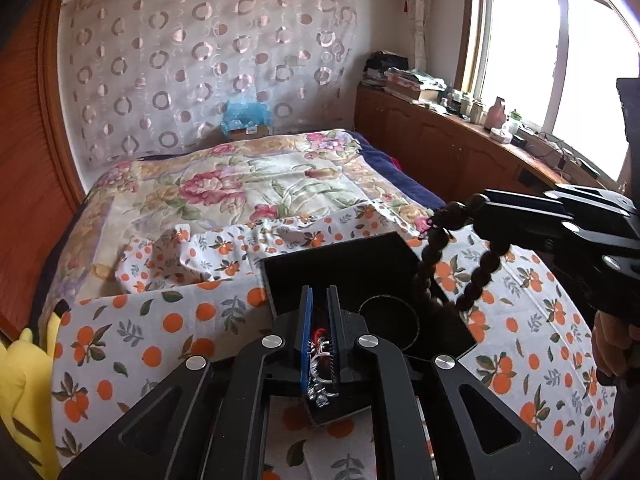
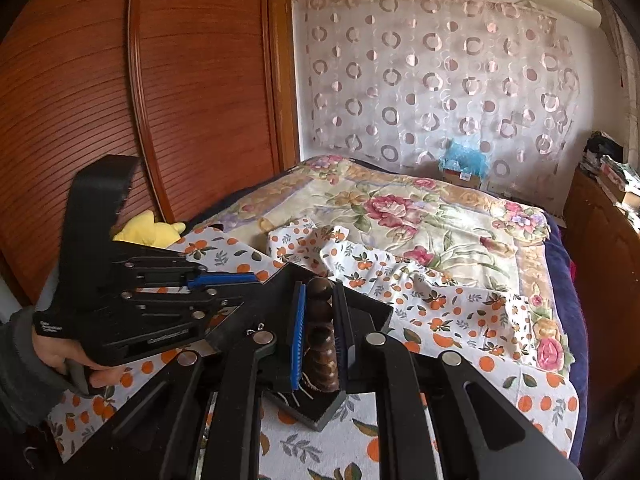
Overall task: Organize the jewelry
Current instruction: 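Carry both bracelets over the black box with the left and right grippers, then open the left gripper over the box while the right releases the bead bracelet inside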
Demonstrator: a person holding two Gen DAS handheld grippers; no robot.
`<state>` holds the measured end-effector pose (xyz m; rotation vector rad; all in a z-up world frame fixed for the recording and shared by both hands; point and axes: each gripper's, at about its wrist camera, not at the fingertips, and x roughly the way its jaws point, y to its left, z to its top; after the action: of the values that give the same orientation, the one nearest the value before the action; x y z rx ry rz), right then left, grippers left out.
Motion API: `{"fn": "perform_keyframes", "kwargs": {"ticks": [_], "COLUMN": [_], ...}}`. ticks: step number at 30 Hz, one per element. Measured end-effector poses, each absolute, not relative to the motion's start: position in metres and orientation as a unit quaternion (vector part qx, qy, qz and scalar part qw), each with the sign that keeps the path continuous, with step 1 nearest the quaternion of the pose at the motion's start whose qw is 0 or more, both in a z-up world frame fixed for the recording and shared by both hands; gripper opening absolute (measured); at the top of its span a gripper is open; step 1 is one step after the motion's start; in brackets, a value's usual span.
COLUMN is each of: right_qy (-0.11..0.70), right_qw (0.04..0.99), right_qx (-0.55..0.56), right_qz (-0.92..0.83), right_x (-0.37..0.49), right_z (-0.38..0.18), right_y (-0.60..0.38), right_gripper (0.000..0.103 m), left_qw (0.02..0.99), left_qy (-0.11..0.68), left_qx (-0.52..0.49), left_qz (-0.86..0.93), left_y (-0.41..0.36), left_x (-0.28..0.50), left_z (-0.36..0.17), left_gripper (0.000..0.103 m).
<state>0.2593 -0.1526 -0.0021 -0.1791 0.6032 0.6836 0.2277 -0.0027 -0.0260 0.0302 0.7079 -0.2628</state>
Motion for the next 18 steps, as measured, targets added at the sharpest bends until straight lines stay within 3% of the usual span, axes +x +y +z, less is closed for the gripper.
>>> {"fn": "perform_keyframes", "kwargs": {"ticks": [3,10,18], "right_qy": [0.297,0.319,0.346], "right_qw": [0.890,0.869,0.854], "right_qx": [-0.085,-0.085,-0.079], "right_qz": [0.335,0.368,0.381], "right_x": [0.267,0.283,0.296], "right_z": [-0.006,-0.015,-0.032], "right_y": [-0.146,-0.118,-0.093], "right_gripper": [0.015,0.015,0.015], "left_qw": [0.932,0.937,0.938], "left_qy": [0.342,0.334,0.336], "left_qx": [0.014,0.006,-0.016], "left_qz": [-0.122,-0.106,-0.090], "left_y": [0.003,0.022,0.043], "left_x": [0.222,0.206,0.189], "left_z": [-0.025,-0.022,-0.026], "left_gripper": [0.018,0.032,0.033]}}
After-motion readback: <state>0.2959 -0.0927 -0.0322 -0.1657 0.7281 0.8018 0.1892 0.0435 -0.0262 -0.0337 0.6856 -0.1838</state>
